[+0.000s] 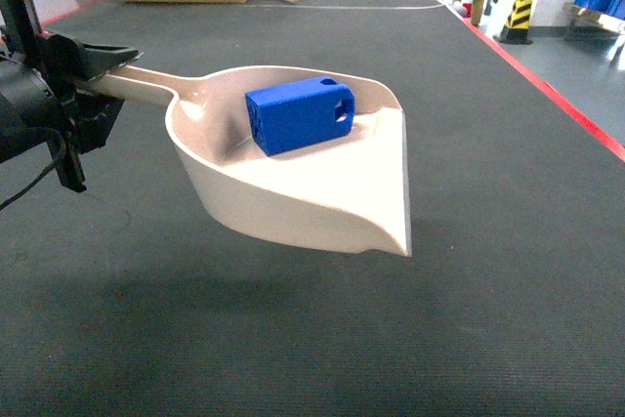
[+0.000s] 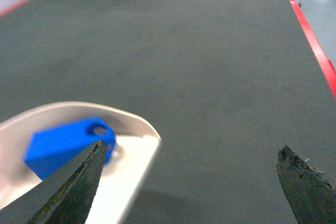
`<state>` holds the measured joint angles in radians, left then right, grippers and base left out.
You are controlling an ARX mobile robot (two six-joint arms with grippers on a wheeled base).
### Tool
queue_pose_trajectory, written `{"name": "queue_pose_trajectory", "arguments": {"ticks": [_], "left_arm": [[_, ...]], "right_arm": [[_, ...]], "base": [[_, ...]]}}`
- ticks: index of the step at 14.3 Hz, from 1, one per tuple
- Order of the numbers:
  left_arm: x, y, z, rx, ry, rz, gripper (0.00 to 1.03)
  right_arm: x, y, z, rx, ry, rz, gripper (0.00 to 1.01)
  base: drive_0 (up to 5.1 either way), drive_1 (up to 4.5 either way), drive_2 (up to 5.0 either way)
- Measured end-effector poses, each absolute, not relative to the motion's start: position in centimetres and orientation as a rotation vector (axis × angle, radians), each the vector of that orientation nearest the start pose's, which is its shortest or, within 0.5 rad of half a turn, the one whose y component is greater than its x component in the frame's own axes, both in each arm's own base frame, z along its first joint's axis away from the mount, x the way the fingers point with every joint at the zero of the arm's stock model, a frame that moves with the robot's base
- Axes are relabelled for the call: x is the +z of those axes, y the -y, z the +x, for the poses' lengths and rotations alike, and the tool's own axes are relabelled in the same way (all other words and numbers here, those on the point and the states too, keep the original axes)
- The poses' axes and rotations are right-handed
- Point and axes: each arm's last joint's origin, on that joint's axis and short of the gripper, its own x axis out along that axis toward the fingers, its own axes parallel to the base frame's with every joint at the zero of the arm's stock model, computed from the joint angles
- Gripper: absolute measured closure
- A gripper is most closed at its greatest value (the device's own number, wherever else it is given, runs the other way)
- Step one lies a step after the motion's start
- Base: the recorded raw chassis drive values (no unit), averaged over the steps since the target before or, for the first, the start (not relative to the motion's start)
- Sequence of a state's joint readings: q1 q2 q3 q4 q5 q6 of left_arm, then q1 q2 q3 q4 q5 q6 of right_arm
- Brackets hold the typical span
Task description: Place part in tray to right shelf
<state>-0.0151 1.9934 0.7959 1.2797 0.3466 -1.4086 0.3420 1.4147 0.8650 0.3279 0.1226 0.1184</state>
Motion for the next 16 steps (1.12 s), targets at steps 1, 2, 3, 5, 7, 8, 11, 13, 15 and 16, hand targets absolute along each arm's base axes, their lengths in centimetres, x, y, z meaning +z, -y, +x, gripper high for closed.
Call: {"name": "queue_pose_trajectory", "arguments": {"ticks": [1, 2, 3, 5, 7, 8, 11, 13, 15, 16], "left_arm": [[14.6, 1.5, 36.8, -0.356, -0.187, -1.378, 0.89], [14.6, 1.5, 36.8, -0.356, -0.186, -1.378, 0.89], [14.6, 1.5, 36.8, -0.356, -0.186, -1.378, 0.89], [14.6, 1.4, 36.8, -0.352, -0.184, -1.378, 0.89], [14.6, 1.6, 36.8, -0.360, -0.190, -1.378, 0.89], [14.6, 1.6, 36.8, -0.359, -0.190, -1.379, 0.89], [14.6, 1.5, 36.8, -0.356, -0.186, -1.379, 0.89], [14.6, 1.5, 36.8, -0.355, -0.186, -1.379, 0.89], [14.6, 1.5, 36.8, -0.355, -0.186, -1.379, 0.89], [14.6, 1.5, 36.8, -0.355, -0.186, -1.379, 0.89]], "right_arm": [[25.5, -8.9, 28.5, 0.176, -0.264, -0.005, 0.03], [24.3, -7.8, 27.5, 0.144, -0.290, -0.063, 0.03], [23.3, -6.6, 26.1, 0.120, -0.329, -0.082, 0.03], [23.3, -5.7, 23.4, 0.117, -0.315, -0.092, 0.03], [24.0, -5.7, 23.4, 0.120, -0.284, -0.095, 0.03], [23.8, -5.7, 23.5, 0.122, -0.293, -0.097, 0.03], [23.9, -5.7, 23.5, 0.122, -0.291, -0.097, 0.03], [23.9, -5.7, 23.5, 0.122, -0.291, -0.097, 0.03], [23.9, -5.7, 23.5, 0.122, -0.291, -0.097, 0.03], [23.9, -5.7, 23.5, 0.122, -0.291, -0.097, 0.03]], "base": [[0.0, 0.00, 0.0], [0.0, 0.00, 0.0], [0.0, 0.00, 0.0], [0.0, 0.00, 0.0], [0.0, 0.00, 0.0], [0.0, 0.00, 0.0], [0.0, 0.00, 0.0], [0.0, 0.00, 0.0], [0.0, 0.00, 0.0], [0.0, 0.00, 0.0]]}}
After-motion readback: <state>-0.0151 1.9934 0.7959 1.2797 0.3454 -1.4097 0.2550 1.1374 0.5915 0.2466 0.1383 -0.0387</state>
